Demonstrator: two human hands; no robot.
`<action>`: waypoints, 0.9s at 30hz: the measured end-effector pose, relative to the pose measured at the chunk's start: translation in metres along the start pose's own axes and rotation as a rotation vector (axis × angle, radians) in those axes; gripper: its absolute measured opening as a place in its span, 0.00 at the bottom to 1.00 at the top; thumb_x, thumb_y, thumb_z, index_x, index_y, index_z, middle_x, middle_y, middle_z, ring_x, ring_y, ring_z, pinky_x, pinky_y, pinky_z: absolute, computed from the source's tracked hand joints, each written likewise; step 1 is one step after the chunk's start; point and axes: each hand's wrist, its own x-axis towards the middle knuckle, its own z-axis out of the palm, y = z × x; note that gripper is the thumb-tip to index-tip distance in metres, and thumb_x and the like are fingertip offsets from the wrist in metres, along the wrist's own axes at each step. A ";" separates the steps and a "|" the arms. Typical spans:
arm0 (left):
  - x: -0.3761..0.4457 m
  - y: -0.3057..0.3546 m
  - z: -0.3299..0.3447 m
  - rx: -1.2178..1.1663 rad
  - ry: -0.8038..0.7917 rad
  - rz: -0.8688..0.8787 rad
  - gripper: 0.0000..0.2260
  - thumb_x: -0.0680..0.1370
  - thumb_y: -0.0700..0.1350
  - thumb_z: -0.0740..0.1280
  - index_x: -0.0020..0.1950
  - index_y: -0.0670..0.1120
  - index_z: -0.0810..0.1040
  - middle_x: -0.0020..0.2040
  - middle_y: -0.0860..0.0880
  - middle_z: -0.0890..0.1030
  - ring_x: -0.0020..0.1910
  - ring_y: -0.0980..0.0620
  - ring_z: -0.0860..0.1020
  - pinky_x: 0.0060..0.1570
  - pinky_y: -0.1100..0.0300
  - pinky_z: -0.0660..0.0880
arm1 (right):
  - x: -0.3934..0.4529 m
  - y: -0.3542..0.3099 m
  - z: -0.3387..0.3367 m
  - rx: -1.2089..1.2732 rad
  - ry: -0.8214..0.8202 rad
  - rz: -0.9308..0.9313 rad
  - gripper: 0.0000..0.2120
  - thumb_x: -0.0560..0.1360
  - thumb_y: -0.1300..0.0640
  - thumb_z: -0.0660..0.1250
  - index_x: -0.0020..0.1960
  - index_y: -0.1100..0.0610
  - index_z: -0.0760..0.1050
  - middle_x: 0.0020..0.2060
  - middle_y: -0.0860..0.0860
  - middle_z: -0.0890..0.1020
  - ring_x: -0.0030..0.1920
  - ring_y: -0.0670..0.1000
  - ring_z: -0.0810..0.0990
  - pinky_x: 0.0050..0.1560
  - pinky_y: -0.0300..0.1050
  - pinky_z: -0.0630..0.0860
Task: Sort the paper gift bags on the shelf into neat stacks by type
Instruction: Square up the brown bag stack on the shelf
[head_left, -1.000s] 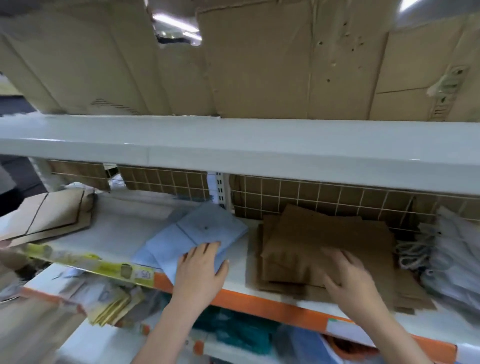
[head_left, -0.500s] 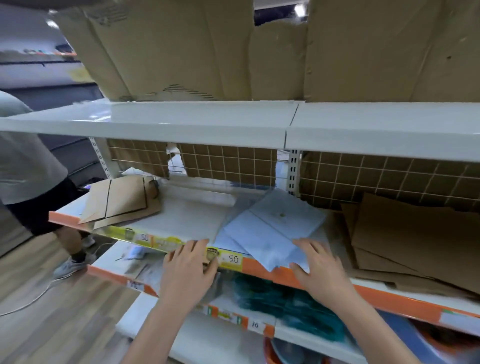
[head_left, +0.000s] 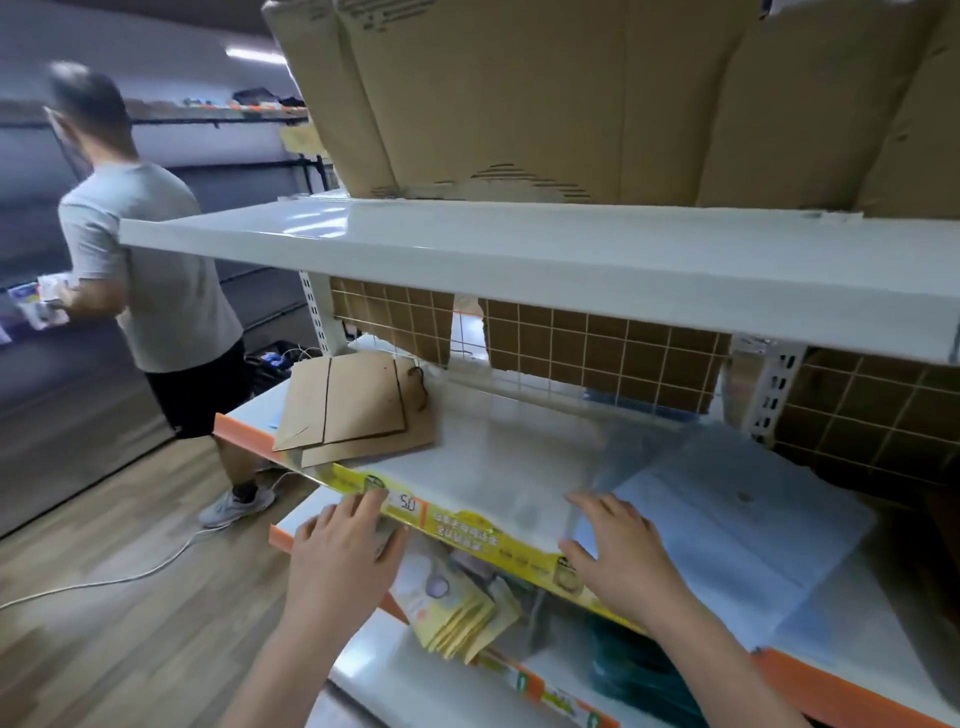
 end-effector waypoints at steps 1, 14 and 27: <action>0.009 -0.011 0.004 0.005 -0.004 -0.006 0.18 0.69 0.57 0.57 0.50 0.50 0.79 0.40 0.51 0.81 0.38 0.45 0.81 0.37 0.52 0.75 | 0.012 -0.006 0.006 0.004 -0.005 -0.005 0.25 0.78 0.44 0.57 0.73 0.46 0.60 0.72 0.45 0.65 0.72 0.49 0.62 0.70 0.45 0.58; 0.118 -0.118 0.056 -0.011 -0.161 -0.309 0.23 0.77 0.63 0.56 0.68 0.52 0.66 0.63 0.51 0.76 0.63 0.48 0.73 0.57 0.52 0.65 | 0.132 -0.060 0.057 -0.060 -0.031 -0.022 0.24 0.78 0.43 0.56 0.72 0.47 0.63 0.70 0.44 0.66 0.71 0.49 0.62 0.69 0.44 0.59; 0.239 -0.206 0.140 0.041 -0.414 -0.390 0.31 0.70 0.72 0.59 0.55 0.46 0.70 0.55 0.46 0.78 0.59 0.45 0.75 0.56 0.50 0.63 | 0.192 -0.115 0.125 -0.064 -0.046 0.287 0.20 0.78 0.45 0.60 0.69 0.48 0.67 0.68 0.45 0.69 0.70 0.48 0.65 0.68 0.41 0.61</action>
